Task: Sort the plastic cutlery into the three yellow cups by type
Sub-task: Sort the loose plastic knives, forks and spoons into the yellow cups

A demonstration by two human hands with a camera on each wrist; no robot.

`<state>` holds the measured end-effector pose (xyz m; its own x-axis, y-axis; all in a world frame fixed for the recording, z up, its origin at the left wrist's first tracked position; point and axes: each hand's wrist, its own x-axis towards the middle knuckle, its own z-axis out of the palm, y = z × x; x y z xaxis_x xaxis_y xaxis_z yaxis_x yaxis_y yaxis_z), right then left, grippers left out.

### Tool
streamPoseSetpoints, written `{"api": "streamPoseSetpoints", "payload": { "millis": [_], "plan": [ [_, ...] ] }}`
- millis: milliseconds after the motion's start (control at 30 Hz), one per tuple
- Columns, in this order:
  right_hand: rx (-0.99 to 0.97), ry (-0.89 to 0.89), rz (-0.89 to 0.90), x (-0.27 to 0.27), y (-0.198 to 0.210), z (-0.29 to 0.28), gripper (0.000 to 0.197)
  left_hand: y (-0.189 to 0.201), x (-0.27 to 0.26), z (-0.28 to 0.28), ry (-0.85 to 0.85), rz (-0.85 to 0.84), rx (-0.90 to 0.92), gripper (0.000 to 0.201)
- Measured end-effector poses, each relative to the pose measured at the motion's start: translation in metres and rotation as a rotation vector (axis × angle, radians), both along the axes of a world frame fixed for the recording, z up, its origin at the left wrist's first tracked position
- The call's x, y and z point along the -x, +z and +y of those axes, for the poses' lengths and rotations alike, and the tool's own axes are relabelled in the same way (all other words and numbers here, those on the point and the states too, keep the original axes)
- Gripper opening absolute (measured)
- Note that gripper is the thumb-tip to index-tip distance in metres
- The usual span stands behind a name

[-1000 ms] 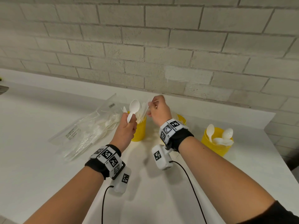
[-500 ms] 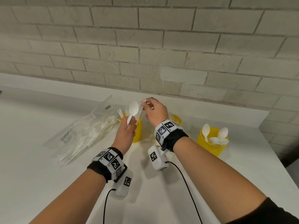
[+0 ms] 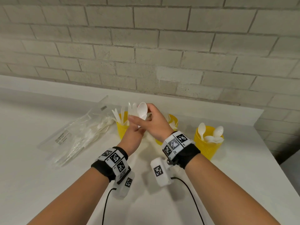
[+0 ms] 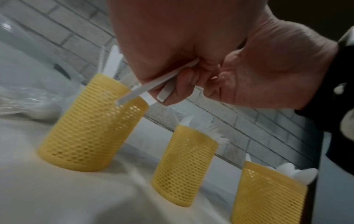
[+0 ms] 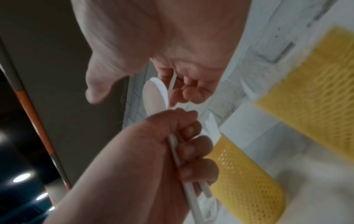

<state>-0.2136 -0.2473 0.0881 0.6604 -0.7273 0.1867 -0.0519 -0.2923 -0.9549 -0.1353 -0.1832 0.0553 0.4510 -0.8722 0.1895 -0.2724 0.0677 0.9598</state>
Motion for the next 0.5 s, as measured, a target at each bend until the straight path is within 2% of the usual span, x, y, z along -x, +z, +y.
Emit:
{"api": "streamPoseSetpoints", "payload": {
  "millis": [67,167,233,333,400,500],
  "plan": [
    [0.055,-0.060,0.020,0.016,-0.007,-0.002,0.046,0.001,0.016,-0.009,-0.017,-0.048,-0.016,0.012],
    [0.137,-0.209,0.048,0.046,-0.009,-0.008,0.036,0.003,0.041,-0.025,-0.130,-0.061,-0.079,0.021],
    [0.198,-0.333,0.058,0.067,-0.004,-0.018,0.027,0.005,0.061,-0.035,-0.215,-0.092,-0.117,0.017],
    [0.261,-0.495,0.027,0.099,0.015,-0.037,0.019,0.002,0.084,-0.053,-0.297,-0.160,-0.136,0.026],
    [0.289,-0.607,-0.021,0.121,0.031,-0.053,0.016,-0.004,0.096,-0.062,-0.320,-0.298,-0.146,0.024],
    [0.346,-0.759,-0.072,0.150,0.048,-0.073,0.013,-0.020,0.109,-0.075,-0.286,-0.666,-0.164,0.040]
  ]
}}
